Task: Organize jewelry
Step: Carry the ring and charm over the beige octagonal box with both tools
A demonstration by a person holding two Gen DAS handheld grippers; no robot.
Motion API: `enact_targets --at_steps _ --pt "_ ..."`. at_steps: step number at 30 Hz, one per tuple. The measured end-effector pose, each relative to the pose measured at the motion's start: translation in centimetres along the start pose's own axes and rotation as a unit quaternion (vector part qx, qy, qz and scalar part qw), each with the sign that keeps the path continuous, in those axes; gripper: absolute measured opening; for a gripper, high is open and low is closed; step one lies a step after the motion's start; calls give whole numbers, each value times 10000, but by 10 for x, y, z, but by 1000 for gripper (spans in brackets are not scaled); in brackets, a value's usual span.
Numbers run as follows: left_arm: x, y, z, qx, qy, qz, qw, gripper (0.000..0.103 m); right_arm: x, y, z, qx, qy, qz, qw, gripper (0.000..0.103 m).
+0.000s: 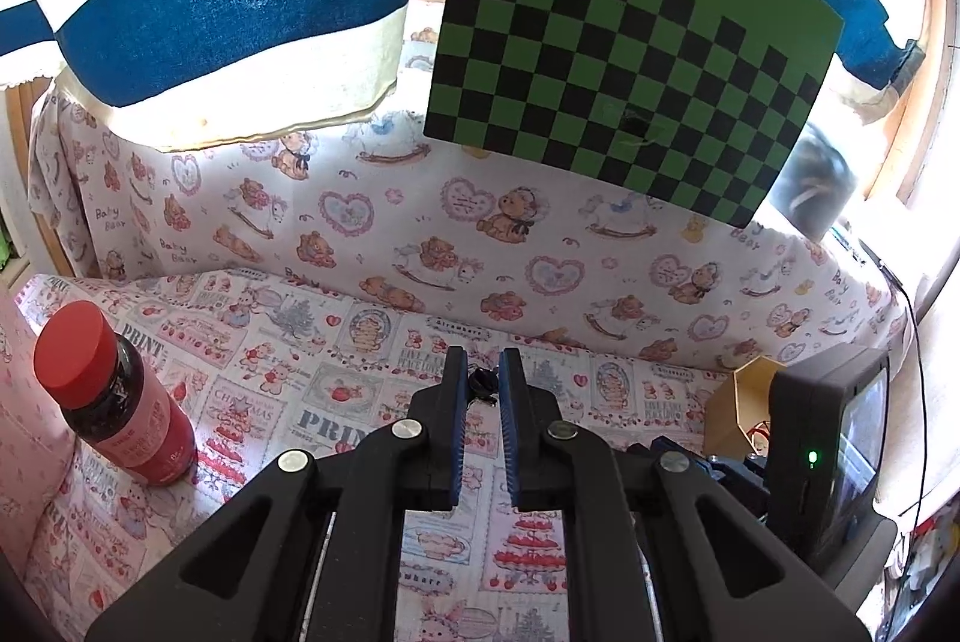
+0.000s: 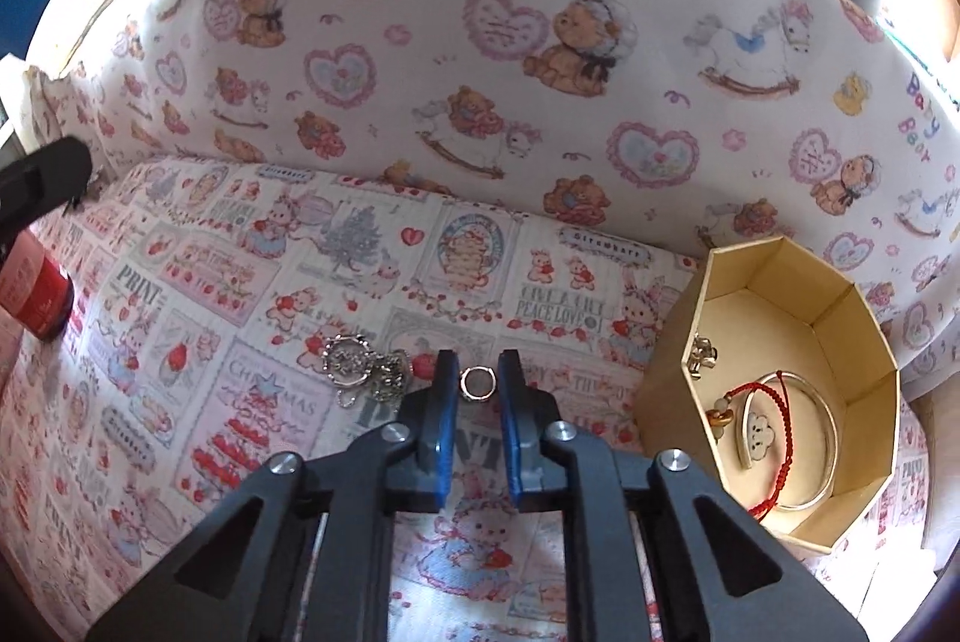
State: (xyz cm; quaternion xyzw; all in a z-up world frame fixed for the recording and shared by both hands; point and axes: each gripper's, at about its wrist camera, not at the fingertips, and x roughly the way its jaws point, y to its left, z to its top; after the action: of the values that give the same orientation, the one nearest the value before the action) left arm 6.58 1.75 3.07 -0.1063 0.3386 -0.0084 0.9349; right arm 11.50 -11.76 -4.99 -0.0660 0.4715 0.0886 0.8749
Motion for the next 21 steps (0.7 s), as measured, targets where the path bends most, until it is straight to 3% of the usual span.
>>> enact_targets --at_steps 9,12,16,21 --pt "-9 -8 -2 62 -73 -147 9998 9 -46 -24 -28 90 -124 573 9982 12" --pt "-12 -11 -3 -67 70 -634 9979 9 -67 -43 -46 88 -272 850 9960 12" --pt "-17 -34 -8 286 -19 -848 9960 9 -101 -77 -61 367 -762 1193 9893 12" --pt "-20 -85 -17 769 -22 -1140 9905 9 -132 -126 -55 1119 -1379 1352 9748 12"
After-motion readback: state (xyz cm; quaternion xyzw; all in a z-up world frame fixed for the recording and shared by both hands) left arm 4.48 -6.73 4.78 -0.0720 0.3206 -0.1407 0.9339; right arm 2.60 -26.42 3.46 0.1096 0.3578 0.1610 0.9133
